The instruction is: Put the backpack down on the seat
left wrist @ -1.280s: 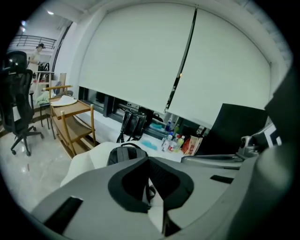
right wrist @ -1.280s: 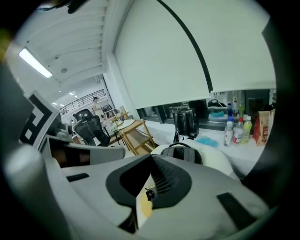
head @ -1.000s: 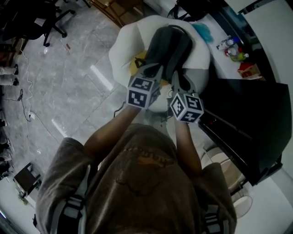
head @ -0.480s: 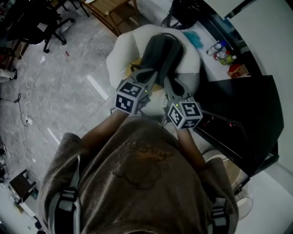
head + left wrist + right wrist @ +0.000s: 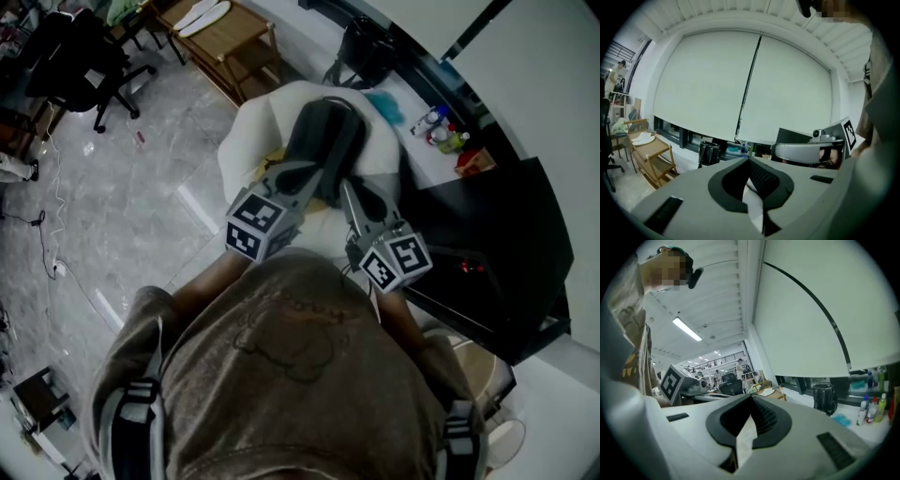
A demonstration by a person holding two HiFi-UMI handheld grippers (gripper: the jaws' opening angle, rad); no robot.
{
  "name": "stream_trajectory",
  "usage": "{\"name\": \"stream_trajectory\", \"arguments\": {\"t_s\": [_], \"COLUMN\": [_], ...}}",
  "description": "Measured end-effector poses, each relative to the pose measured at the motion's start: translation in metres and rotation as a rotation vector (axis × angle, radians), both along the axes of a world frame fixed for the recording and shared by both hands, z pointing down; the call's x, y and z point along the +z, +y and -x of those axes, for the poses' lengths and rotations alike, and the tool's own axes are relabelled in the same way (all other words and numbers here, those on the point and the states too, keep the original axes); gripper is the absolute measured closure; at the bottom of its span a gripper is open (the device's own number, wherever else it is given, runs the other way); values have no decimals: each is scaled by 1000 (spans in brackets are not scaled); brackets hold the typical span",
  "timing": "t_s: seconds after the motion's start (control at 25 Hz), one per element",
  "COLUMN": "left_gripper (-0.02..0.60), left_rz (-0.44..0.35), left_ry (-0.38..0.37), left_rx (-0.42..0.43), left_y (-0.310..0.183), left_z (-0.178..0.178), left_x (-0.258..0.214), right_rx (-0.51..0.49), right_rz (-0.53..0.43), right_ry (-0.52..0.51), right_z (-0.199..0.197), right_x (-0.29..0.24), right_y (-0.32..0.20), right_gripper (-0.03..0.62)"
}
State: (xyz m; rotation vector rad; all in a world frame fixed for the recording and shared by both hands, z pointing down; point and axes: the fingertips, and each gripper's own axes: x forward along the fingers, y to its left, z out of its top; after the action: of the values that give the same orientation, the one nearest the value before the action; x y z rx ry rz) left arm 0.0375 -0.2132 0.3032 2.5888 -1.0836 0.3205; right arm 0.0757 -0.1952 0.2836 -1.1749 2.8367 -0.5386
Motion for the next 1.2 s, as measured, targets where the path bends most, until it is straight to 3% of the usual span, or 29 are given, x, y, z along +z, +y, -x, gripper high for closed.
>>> {"name": "stream_trajectory", "arguments": {"t_s": [0.16,0.4,1.2], "left_gripper": [580,580,580], "left_rz": [-47,-93,-53], "left_ry": [20,32,54], "left_rx": [26,20,-23], "left_y": [4,2,9], "left_z": [-3,-2,2], "left_x": [-13,-25,-15], "right_rx": [-6,14,21], "right_rz": [-16,-60,-38], "right_ry": [-47,-22,-23], "right_z": [-4,-11,-4], "right_x": [-11,-20,-11], "right_y": [7,5,11], "right_gripper": [594,594,595]}}
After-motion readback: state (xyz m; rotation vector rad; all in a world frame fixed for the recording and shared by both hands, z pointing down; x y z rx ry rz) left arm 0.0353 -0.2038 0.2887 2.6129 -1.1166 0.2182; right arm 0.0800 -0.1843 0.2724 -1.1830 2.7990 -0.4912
